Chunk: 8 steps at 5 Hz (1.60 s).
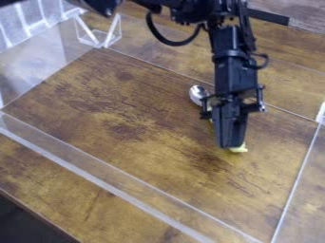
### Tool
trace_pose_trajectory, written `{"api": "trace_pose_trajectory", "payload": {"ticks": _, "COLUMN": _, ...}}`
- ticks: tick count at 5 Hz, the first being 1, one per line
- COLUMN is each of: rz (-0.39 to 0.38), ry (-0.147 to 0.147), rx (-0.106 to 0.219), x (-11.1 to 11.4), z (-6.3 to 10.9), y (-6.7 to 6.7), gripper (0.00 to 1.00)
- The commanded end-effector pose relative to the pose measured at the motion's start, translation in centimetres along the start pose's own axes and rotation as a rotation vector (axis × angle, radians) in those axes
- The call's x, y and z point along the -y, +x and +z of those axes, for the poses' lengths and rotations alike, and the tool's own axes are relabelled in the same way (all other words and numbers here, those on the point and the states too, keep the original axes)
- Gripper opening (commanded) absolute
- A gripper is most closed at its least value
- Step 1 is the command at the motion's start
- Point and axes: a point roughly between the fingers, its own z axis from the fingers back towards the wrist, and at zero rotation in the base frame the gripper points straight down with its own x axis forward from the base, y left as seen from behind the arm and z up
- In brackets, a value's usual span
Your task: Move the green spoon to the right
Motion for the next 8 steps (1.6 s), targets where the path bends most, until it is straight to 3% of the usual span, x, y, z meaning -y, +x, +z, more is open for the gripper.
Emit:
{"api": "trace_pose_trajectory", "payload": {"ticks": 1, "rz": -0.030, "ry": 0.022, "rx": 0.095, "x": 2.7, "z": 4.0, "y": -2.6, "gripper": 0.00}}
{"api": "trace_pose_trajectory", "payload": {"ticks": 2, "rz": -0.059, "ry": 0.038, "rx": 0.086, "x": 3.8, "z": 5.4, "y": -4.3, "gripper": 0.00}}
{"api": "trace_pose_trajectory", "payload": {"ticks": 3, "rz": -0.177, "ry": 0.081, "rx": 0.014, "x": 5.7, "z": 6.5, "y": -5.5, "gripper": 0.00}}
{"api": "trace_pose_trajectory", "payload": {"ticks": 4, "rz": -0.212, "ry": 0.067, "rx": -0.020, "x": 6.0, "z": 4.3, "y": -4.7, "gripper": 0.00}}
{"api": "trace_pose_trajectory", "payload": {"ticks": 5, "rz": -0.189, "ry": 0.028, "rx": 0.018, "x": 7.1, "z": 2.8, "y": -3.3, "gripper": 0.00}}
{"api": "trace_pose_trajectory", "payload": {"ticks": 6, "rz": -0.176, "ry": 0.002, "rx": 0.004, "x": 7.9, "z": 2.1, "y": -2.6, "gripper": 0.00}}
{"api": "trace_pose_trajectory", "payload": {"ticks": 7, "rz": -0.182, "ry": -0.017, "rx": -0.034, "x": 7.7, "z": 0.2, "y": -2.9, "gripper": 0.00}}
{"api": "trace_pose_trajectory", "payload": {"ticks": 8, "rz": -0.188, "ry": -0.057, "rx": 0.013, "x": 7.9, "z": 0.1, "y": -3.8, "gripper": 0.00}}
